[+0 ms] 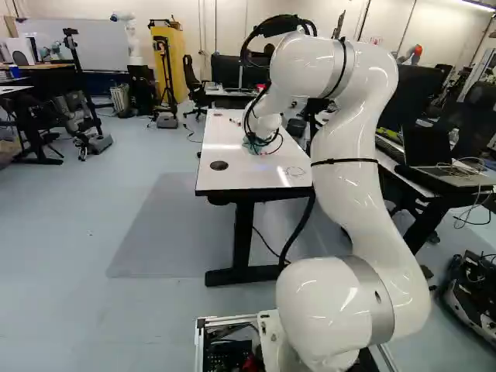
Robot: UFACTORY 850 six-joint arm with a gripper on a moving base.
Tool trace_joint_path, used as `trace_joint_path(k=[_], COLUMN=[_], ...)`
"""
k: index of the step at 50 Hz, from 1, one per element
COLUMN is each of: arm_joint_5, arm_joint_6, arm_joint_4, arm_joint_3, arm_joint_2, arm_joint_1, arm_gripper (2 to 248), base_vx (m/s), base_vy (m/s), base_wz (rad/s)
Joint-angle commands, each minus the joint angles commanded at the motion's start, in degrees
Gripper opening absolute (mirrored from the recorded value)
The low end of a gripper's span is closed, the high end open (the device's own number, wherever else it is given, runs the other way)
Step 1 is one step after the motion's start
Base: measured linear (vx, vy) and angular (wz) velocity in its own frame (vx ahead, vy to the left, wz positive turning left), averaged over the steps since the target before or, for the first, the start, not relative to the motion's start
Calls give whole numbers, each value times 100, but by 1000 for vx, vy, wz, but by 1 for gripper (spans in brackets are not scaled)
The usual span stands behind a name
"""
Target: Clean the table with the green towel
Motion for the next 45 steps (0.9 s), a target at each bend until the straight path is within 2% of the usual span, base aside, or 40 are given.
trace_joint_path(k=[26,45], arm_joint_5=[0,0], arm_joint_6=[0,0], arm_joint_4=[0,0], arm_joint_3=[-57,163], arm_joint_2=[-41,117], arm_joint_1=[-355,-623], arm_gripper=[45,45], base_vx=[0,0], base_vy=[0,0], base_wz=[0,0])
